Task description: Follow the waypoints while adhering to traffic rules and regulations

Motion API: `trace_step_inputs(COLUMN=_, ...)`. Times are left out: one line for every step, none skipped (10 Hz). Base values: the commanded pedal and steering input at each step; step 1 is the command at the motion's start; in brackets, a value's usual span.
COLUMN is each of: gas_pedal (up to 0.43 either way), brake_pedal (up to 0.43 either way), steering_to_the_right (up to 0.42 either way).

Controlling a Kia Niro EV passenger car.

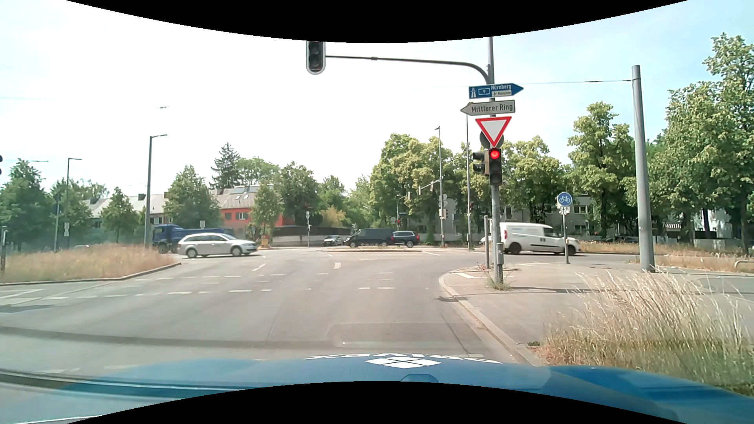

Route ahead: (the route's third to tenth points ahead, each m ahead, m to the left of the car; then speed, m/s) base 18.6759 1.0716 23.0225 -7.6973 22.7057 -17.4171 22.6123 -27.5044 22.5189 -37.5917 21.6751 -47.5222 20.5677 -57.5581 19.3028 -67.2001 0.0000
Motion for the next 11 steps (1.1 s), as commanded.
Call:
trace_step_inputs(gas_pedal=0.0, brake_pedal=0.262, steering_to_the_right=0.004)
trace_step_inputs(gas_pedal=0.0, brake_pedal=0.262, steering_to_the_right=0.004)
trace_step_inputs(gas_pedal=0.0, brake_pedal=0.262, steering_to_the_right=0.004)
trace_step_inputs(gas_pedal=0.0, brake_pedal=0.262, steering_to_the_right=0.004)
trace_step_inputs(gas_pedal=0.0, brake_pedal=0.262, steering_to_the_right=0.004)
trace_step_inputs(gas_pedal=0.0, brake_pedal=0.262, steering_to_the_right=0.004)
trace_step_inputs(gas_pedal=0.0, brake_pedal=0.262, steering_to_the_right=0.004)
trace_step_inputs(gas_pedal=0.0, brake_pedal=0.262, steering_to_the_right=0.004)
trace_step_inputs(gas_pedal=0.0, brake_pedal=0.262, steering_to_the_right=0.004)
trace_step_inputs(gas_pedal=0.0, brake_pedal=0.262, steering_to_the_right=0.004)
trace_step_inputs(gas_pedal=0.0, brake_pedal=0.262, steering_to_the_right=0.004)
